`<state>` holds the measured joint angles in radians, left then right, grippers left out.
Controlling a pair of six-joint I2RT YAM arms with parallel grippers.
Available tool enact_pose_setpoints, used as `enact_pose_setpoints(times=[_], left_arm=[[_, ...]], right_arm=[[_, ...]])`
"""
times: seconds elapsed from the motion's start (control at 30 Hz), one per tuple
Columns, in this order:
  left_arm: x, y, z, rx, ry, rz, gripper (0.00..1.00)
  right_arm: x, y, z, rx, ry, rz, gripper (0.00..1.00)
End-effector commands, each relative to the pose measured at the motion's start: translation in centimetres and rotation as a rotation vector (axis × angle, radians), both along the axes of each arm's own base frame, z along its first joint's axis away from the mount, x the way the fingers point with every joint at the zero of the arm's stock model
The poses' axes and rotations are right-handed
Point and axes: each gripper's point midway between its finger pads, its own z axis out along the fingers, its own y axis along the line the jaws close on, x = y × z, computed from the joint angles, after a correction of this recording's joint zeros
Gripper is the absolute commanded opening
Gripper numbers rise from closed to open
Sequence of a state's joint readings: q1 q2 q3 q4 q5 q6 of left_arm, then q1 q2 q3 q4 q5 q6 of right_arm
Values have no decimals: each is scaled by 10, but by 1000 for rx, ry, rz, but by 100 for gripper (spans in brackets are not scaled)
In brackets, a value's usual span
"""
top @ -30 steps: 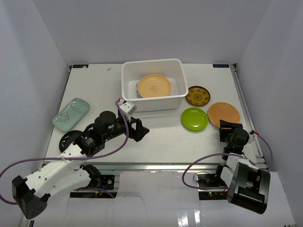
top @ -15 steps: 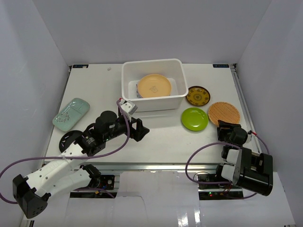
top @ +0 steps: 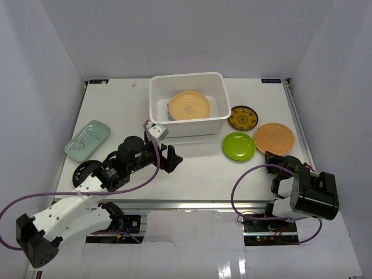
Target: Place the plates into the plastic bin on the countertop
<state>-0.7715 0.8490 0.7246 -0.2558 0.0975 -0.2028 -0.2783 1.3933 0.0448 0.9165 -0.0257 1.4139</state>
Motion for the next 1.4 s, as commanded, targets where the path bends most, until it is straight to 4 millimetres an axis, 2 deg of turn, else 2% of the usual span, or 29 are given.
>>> enact_pose_setpoints(times=[0.0, 0.03, 0.17, 0.27, 0.33, 0.37, 0.4, 0.43, 0.47, 0.5, 0.53, 0.57, 0.6, 0.63, 0.67, 0.7, 0.73, 0.8, 0.83, 0.87, 0.9, 0.93, 0.97, 1.0, 1.03, 1.1, 1.23, 1.3, 1.37], left_arm=[[3, 2, 9, -5, -26, 12, 98], [3, 2, 9, -5, -26, 14, 98], [2, 3, 11, -13, -28, 14, 98], [2, 3, 10, -14, -24, 16, 98], [1, 4, 11, -16, -25, 18, 98], [1, 4, 10, -16, -25, 20, 98], [1, 4, 12, -19, -28, 20, 98], [1, 4, 11, -18, -24, 22, 98], [1, 4, 11, -21, -23, 22, 98], [1, 4, 11, -21, -21, 22, 98], [1, 3, 12, -28, -15, 25, 98], [1, 3, 13, -33, -11, 30, 98], [1, 3, 13, -40, -5, 35, 98], [3, 3, 15, -50, -1, 49, 98], [4, 3, 15, -59, 9, 62, 98], [4, 3, 16, -79, 29, 77, 98], [6, 3, 16, -86, 41, 93, 98], [8, 4, 18, -111, 63, 126, 98], [7, 4, 19, -122, 68, 131, 98], [10, 7, 21, -129, 69, 160, 98], [13, 14, 25, -145, 69, 208, 98], [14, 17, 25, -149, 69, 232, 98], [15, 21, 26, -153, 69, 259, 98], [19, 31, 26, -147, 63, 316, 98], [21, 35, 26, -153, 65, 342, 98], [20, 41, 23, -148, 75, 372, 98], [16, 47, 10, -174, 135, 421, 98], [12, 46, -4, -186, 188, 436, 98], [8, 41, -17, -190, 241, 425, 98]], right_arm=[[-37, 9, -30, 41, 79, -27, 15], [-38, 9, -29, 38, 72, -28, 8], [-35, 7, -10, -8, -25, -15, 8], [-29, 7, 11, -60, -113, 11, 8], [-24, 1, 39, -111, -216, 2, 8], [-25, 0, 38, -129, -204, 9, 8], [-15, -5, 70, -181, -299, 6, 8], [-12, -8, 82, -219, -321, 5, 8], [-12, -13, 79, -278, -272, 8, 8], [-9, -15, 95, -323, -292, 16, 8], [-3, -23, 143, -397, -383, -17, 8], [-1, -19, 166, -436, -437, 4, 8], [3, -10, 179, -459, -466, 68, 8], [11, -3, 217, -488, -528, 115, 8], [17, 8, 232, -494, -555, 189, 8], [26, 29, 234, -468, -559, 321, 8], [33, 47, 272, -484, -636, 398, 8], [46, 75, 284, -468, -652, 544, 8], [50, 101, 294, -520, -676, 632, 8], [57, 114, 321, -554, -674, 669, 8], [72, 128, 314, -567, -631, 723, 8], [71, 162, 312, -588, -626, 829, 8], [75, 177, 338, -608, -681, 862, 8], [88, 191, 325, -587, -646, 913, 8], [88, 211, 323, -579, -648, 969, 8], [104, 230, 325, -582, -642, 999, 8], [119, 283, 305, -547, -583, 1147, 8], [134, 309, 291, -578, -547, 1204, 8], [138, 321, 266, -581, -458, 1254, 8]])
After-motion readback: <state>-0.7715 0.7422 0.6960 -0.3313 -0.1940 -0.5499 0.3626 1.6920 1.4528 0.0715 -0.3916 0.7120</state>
